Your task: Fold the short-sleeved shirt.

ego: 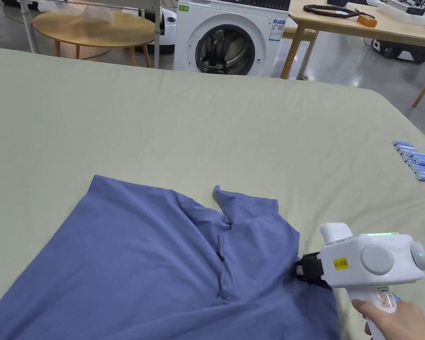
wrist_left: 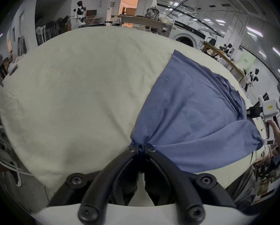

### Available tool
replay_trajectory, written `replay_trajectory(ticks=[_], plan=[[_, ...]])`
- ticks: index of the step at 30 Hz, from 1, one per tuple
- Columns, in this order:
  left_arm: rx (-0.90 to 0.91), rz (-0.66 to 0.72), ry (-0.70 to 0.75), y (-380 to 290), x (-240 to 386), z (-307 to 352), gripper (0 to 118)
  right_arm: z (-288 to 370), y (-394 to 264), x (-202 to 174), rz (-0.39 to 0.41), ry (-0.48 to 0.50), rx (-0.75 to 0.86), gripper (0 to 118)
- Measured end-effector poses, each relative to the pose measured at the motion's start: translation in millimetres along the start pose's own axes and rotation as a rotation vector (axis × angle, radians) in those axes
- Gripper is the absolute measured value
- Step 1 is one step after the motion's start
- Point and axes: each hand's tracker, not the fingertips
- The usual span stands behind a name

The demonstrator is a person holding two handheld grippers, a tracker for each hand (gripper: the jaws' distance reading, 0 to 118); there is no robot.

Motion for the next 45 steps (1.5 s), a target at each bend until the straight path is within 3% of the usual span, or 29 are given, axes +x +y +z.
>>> replay_trajectory(ticks=[1,5,9,14,20,30,45], plan=[[0.001,0.0,0.001,0,0,0,0,1,1,0,0.012,0.001,-0.007,3],[0.017,0.033,-0.03,-1,-12,2,0,18,1,9,-0.018,0.026,0.048,2],[0.124,0.116,-0.101,4,-11,33,0,88,-7,8,-0.078,0.071,0.227,2],[0.347,0.056,-0.197,38,-5,80,0,173,-8,8,-0.062,0.062,0.452,2],[0.57,-0.05,-0.294,129,32,131,0,265,15,6,-0.086,0.054,0.753,2],[0.706,-0.22,-0.264,318,86,155,0,335,147,8,-0.07,-0.064,0.919,2],[0.761,-0.171,-0.185,506,121,168,0,368,349,-21,-0.013,-0.19,0.994,2]])
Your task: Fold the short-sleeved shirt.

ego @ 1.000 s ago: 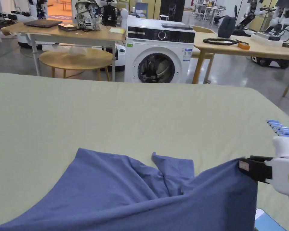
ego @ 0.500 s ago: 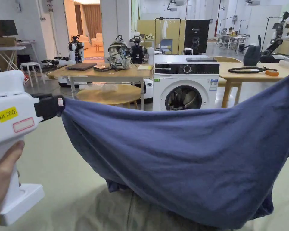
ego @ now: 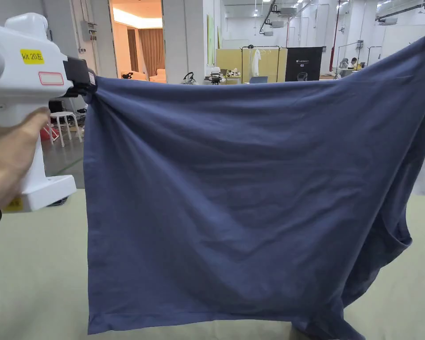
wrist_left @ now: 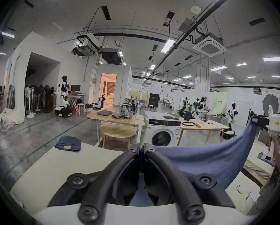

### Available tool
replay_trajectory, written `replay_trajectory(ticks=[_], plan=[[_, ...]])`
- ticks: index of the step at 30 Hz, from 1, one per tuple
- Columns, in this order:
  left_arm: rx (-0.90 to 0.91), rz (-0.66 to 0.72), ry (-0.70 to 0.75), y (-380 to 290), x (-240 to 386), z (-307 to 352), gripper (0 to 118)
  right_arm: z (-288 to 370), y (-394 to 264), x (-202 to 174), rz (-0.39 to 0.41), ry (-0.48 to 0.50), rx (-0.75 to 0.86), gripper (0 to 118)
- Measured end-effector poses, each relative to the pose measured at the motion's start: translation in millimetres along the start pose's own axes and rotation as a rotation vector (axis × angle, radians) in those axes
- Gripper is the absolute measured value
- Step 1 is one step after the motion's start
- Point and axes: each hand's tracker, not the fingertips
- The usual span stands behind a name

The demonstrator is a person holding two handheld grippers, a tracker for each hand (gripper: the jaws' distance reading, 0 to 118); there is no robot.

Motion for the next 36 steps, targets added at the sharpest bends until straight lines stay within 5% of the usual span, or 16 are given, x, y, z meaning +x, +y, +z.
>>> replay_trajectory(ticks=[14,26,36], plan=[[0.043,-0.074,0.073,22,2,-56,0,-60,67,-39,-0.006,-0.015,0.082,2],[-0.099,-0.041,0.043,-87,-18,-69,0,-51,-46,-48,0.021,0.047,-0.086,2],[-0.146,-0.004,-0.006,-163,-29,54,0,69,-144,-12,-0.014,0.094,-0.143,2]])
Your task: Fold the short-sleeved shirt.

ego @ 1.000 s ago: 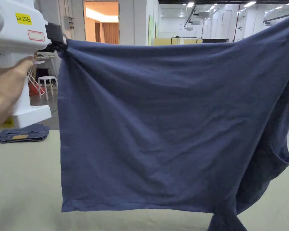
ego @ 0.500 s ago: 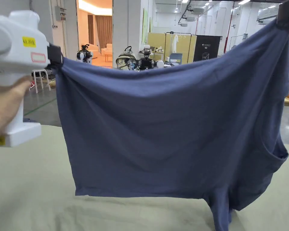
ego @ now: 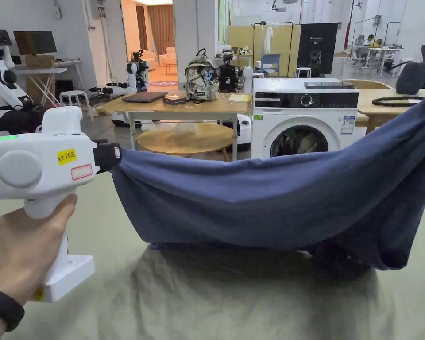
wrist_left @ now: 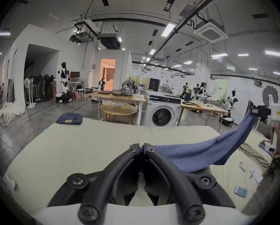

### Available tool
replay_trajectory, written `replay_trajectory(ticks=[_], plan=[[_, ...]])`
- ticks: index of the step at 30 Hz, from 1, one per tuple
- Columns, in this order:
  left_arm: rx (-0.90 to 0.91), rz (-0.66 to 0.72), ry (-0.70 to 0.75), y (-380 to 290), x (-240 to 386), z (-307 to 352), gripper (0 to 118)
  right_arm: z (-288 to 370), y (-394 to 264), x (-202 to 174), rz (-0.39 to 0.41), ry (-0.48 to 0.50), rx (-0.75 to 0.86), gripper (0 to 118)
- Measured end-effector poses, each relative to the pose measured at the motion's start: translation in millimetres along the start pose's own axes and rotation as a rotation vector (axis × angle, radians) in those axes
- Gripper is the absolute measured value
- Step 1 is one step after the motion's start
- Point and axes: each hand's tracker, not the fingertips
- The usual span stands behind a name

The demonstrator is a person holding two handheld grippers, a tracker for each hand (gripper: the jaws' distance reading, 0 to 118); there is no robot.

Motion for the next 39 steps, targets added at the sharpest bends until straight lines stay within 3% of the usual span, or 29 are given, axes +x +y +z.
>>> replay_trajectory(ticks=[5,9,19,25,26,27,28,31,34,39], plan=[[-0.013,0.024,0.017,-85,1,67,0,75,-105,10,-0.094,0.025,-0.03,2],[-0.052,0.166,0.012,-156,-10,116,0,135,-199,11,-0.214,0.009,-0.08,2],[-0.295,0.264,0.134,-308,-25,203,0,222,-367,1,-0.33,-0.042,-0.369,2],[-0.389,0.251,0.133,-350,-32,199,0,228,-406,-14,-0.302,-0.06,-0.433,4],[-0.409,0.265,0.131,-352,-33,198,1,227,-411,-16,-0.297,-0.067,-0.463,14],[-0.408,0.285,0.115,-352,-36,199,13,228,-415,-17,-0.295,-0.074,-0.47,34],[-0.373,0.312,0.083,-352,-37,204,37,232,-416,-19,-0.297,-0.075,-0.464,59],[-0.278,0.236,0.11,-327,-23,222,46,247,-407,-21,-0.289,-0.072,-0.428,62],[-0.187,0.117,0.132,-289,-4,237,46,262,-383,-24,-0.21,-0.067,-0.321,62],[-0.031,0.036,0.074,-231,35,241,46,259,-335,-37,-0.115,-0.008,-0.154,61]])
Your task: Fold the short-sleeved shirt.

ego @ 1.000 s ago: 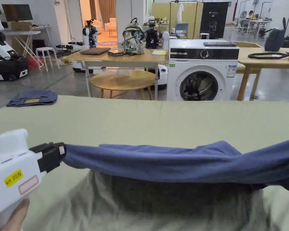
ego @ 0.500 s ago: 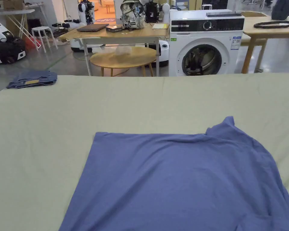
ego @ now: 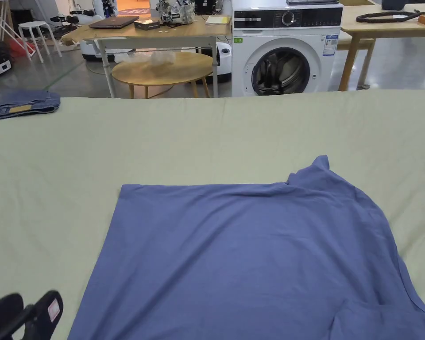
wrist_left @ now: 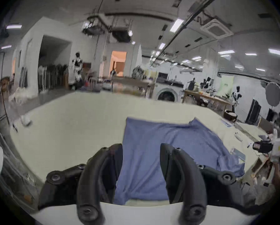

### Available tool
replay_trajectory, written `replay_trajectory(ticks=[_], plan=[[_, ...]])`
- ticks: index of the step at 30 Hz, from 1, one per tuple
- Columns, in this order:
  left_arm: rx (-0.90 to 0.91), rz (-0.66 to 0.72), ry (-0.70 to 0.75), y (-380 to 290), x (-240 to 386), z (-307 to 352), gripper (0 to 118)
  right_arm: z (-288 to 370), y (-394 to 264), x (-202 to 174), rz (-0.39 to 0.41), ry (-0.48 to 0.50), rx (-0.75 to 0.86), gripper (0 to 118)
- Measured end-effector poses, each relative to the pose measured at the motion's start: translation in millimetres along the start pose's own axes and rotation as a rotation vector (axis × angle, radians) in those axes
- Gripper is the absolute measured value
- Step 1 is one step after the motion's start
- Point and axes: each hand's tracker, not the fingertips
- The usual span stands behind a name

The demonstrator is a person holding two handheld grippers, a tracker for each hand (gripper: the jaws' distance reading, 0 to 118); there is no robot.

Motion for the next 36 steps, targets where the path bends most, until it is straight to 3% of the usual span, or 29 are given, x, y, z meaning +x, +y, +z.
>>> replay_trajectory(ticks=[2,4,5,7,11,14,20,21,22,23,32,34,36], plan=[[0.045,-0.03,-0.035,15,17,-2,46,-5,19,-13,0.044,0.026,0.051,58],[0.075,-0.033,-0.084,28,35,-8,45,-13,31,-23,0.072,0.056,0.092,40],[0.081,-0.04,-0.104,31,41,-12,38,-18,33,-26,0.077,0.067,0.098,30],[0.057,-0.053,-0.114,31,44,-21,12,-30,37,-31,0.083,0.078,0.085,11],[0.064,-0.087,-0.141,27,56,-23,2,-44,32,-38,0.086,0.085,0.066,0],[0.02,-0.177,-0.094,24,64,-26,0,-50,26,-37,0.068,0.098,0.038,0],[-0.113,-0.134,-0.055,8,23,-30,0,-48,15,-33,0.079,0.095,0.019,0],[-0.142,-0.153,-0.021,3,16,-31,13,-47,12,-32,0.082,0.098,0.018,0],[-0.207,-0.155,-0.006,-6,6,-33,35,-45,11,-33,0.086,0.097,0.015,0],[-0.279,-0.134,-0.001,-18,-13,-36,40,-44,9,-31,0.087,0.096,0.006,0],[-0.535,0.074,0.062,-108,-63,-76,41,-44,-5,-21,0.021,0.089,-0.079,0],[-0.534,0.11,0.073,-117,-66,-80,41,-39,-4,-19,0.013,0.076,-0.085,0],[-0.508,0.094,0.076,-112,-57,-74,33,-35,-5,-15,0.007,0.054,-0.089,0]])
